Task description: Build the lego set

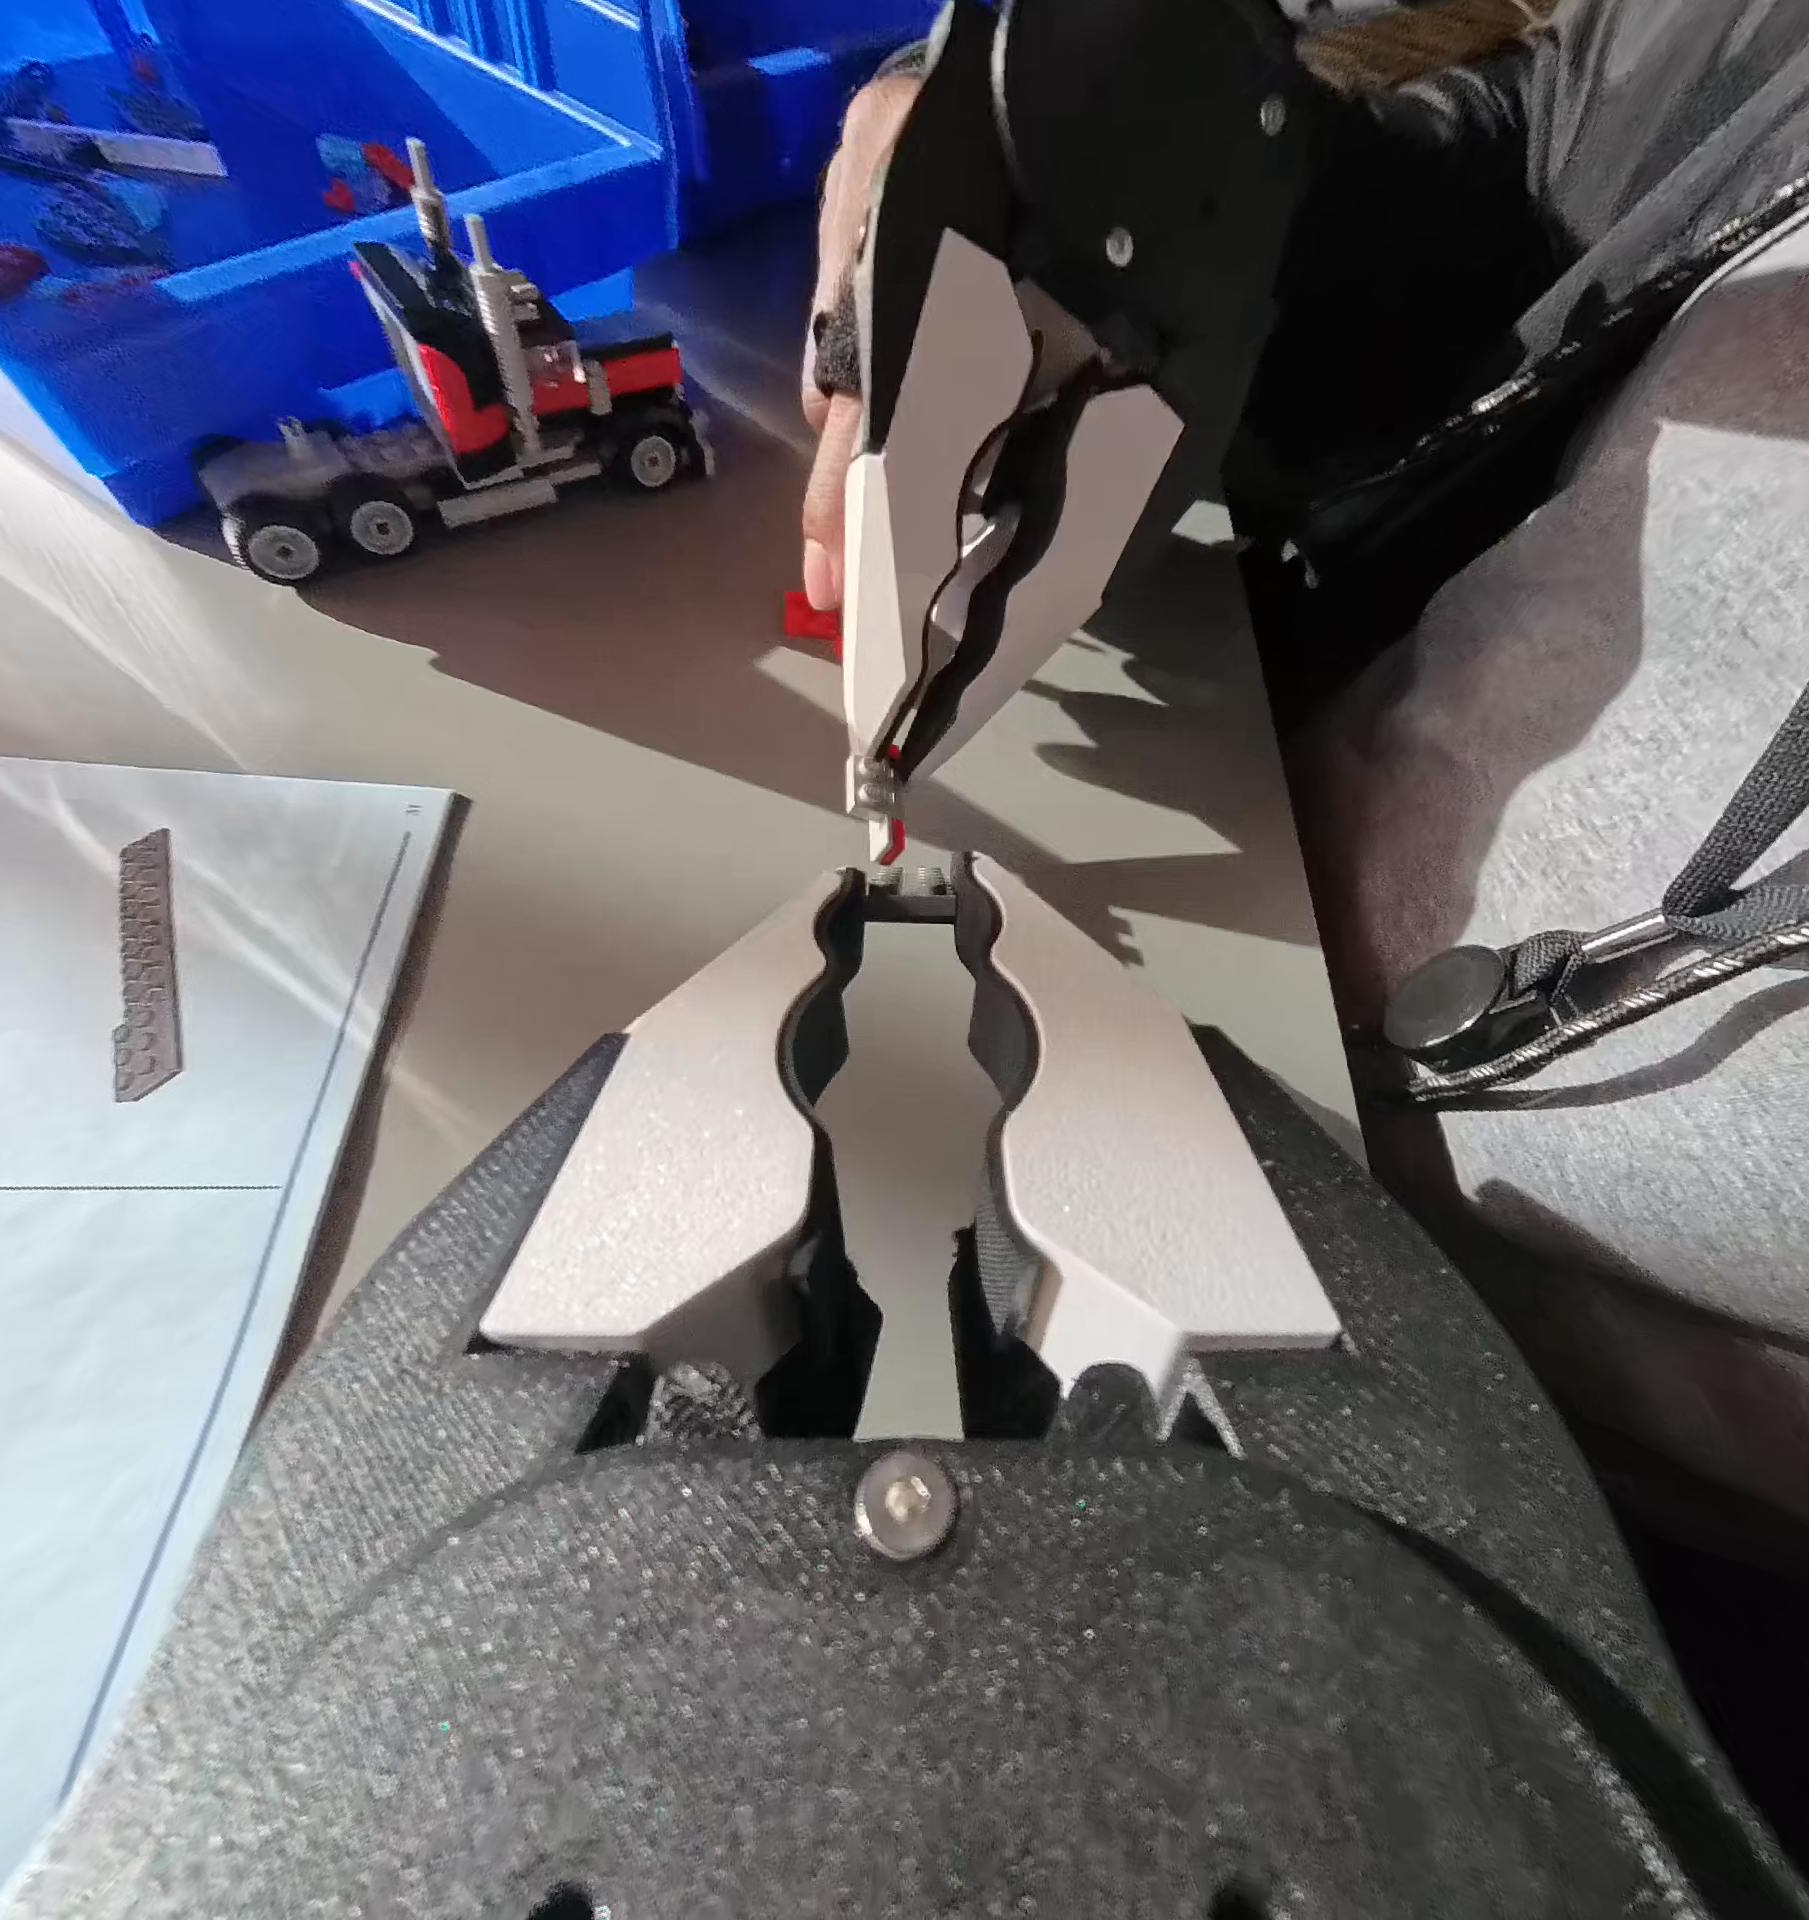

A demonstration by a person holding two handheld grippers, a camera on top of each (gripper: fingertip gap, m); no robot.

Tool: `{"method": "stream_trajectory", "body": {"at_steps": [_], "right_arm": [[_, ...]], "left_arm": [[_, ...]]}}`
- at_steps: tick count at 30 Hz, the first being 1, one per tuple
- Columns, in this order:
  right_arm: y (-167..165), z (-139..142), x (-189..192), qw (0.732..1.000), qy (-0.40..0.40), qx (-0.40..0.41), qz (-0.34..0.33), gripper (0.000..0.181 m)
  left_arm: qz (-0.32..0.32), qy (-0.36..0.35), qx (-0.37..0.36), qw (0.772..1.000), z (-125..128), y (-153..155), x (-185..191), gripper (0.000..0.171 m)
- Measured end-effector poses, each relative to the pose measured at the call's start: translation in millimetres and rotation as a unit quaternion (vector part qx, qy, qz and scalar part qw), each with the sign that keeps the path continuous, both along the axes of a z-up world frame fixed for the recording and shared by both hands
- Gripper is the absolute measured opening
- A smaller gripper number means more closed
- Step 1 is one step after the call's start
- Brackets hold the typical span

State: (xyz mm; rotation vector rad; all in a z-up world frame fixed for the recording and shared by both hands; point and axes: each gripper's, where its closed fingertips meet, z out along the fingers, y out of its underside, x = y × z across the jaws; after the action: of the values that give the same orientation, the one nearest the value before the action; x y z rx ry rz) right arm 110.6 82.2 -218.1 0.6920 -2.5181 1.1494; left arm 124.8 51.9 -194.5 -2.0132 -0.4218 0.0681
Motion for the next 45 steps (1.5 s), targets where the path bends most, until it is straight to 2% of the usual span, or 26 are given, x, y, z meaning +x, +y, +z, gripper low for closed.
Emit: {"method": "stream_trajectory", "body": {"at_steps": [3,7,11,15,23,30,34,38,41,45], "right_arm": [[-9.2,1.7,-8.4,0.994,0.095,-0.016,0.060,0.007],[-23.9,1.4,-9.5,0.971,0.185,-0.038,0.149,0.007],[-36.9,-1.3,-9.2,0.952,0.218,-0.048,0.209,0.008],[-45.4,-8.9,-15.7,0.945,0.237,-0.038,0.223,0.010],[-43.9,-3.9,-29.9,0.958,0.231,-0.007,0.172,0.024],[-26.8,-2.5,-42.9,0.971,0.206,0.039,0.120,0.026],[-14.3,3.1,-42.5,0.988,0.135,0.046,0.063,0.026],[-8.3,8.2,-27.3,0.999,-0.007,0.019,-0.028,0.027],[-10.7,6.8,-17.7,0.986,-0.110,-0.014,-0.124,0.030],[-15.6,1.0,-10.8,0.966,-0.160,-0.028,-0.202,0.036]], "left_arm": [[0.020,0.002,0.007,1.000,3.0,-8.8,-7.9,0.019],[0.034,0.016,-0.019,0.999,-0.9,-17.7,-15.6,0.019],[0.037,0.023,-0.044,0.998,-7.4,-23.5,-21.3,0.019],[0.032,0.015,-0.045,0.998,-10.6,-23.8,-22.3,0.018],[0.009,0.011,-0.052,0.999,-13.2,-7.0,-21.6,0.019],[0.017,0.006,-0.058,0.998,-15.2,1.2,-22.9,0.018],[0.029,0.002,-0.050,0.998,-9.8,2.0,-22.1,0.018],[0.060,-0.005,-0.033,0.998,0.8,0.3,-26.4,0.018],[0.091,-0.017,-0.049,0.995,-2.0,-3.1,-32.4,0.018],[0.109,-0.034,-0.056,0.992,-3.6,-0.3,-33.9,0.018]]}}
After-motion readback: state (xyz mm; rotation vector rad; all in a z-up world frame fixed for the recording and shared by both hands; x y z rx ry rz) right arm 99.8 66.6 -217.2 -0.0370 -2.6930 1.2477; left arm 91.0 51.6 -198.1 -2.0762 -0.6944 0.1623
